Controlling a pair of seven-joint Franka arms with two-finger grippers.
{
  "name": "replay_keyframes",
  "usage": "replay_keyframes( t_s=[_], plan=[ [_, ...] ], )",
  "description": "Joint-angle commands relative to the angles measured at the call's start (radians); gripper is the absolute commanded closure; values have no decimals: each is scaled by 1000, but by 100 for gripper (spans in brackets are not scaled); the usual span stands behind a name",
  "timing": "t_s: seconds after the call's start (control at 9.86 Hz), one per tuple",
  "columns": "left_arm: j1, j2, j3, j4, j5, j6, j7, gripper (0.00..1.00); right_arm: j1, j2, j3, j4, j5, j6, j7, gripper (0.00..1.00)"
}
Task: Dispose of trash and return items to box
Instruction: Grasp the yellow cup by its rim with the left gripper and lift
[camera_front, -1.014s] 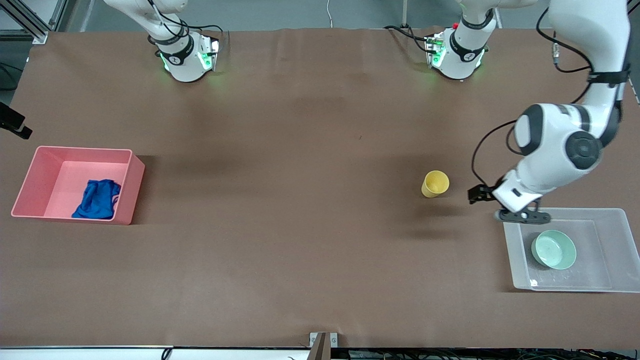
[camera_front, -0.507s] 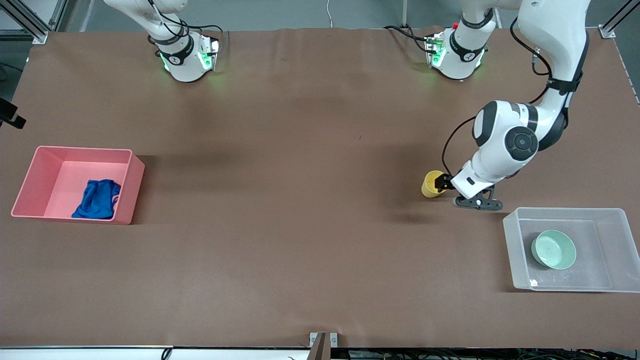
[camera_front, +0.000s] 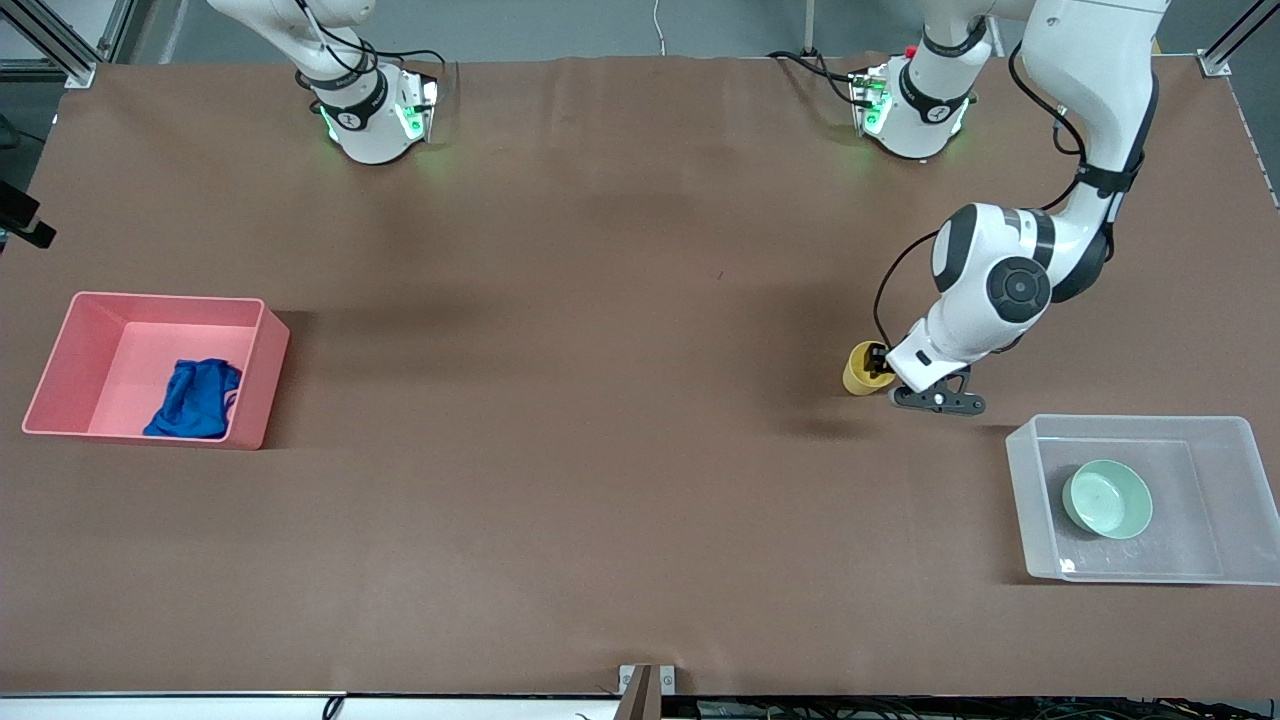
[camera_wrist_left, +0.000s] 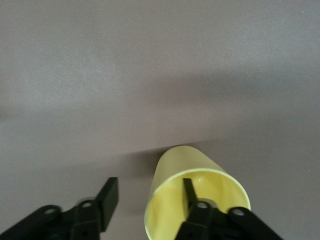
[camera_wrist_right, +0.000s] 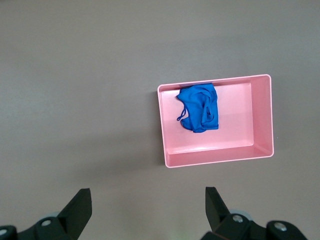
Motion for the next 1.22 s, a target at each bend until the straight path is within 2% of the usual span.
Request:
replay_keyframes(
  t_s=[0.0, 0.1, 0.2, 0.51, 0.71, 1.01, 1.12],
  plan=[
    [-7, 56, 1, 2, -2, 31, -11, 88, -7, 5, 20, -1, 2, 8, 13, 0],
    [-7, 61, 1, 9, -2, 32, -11, 96, -20, 5, 59, -3, -2, 8, 14, 0],
    [-4, 58, 1, 9, -2, 31, -10, 99, -33, 5, 87, -4, -7, 11, 14, 0],
    [11, 20, 1, 26, -2, 23, 8, 100, -37, 7, 83, -6, 10, 25, 17, 0],
    [51, -11, 1, 93, -2, -32, 18, 100, -34, 9, 83, -6, 10, 39, 17, 0],
    [142, 22, 2, 386, -2, -309, 117, 100, -34, 9, 83, -9, 10, 40, 16, 0],
    [190, 53, 2, 475, -3, -359, 192, 100, -36, 9, 83, -9, 10, 46, 16, 0]
  ],
)
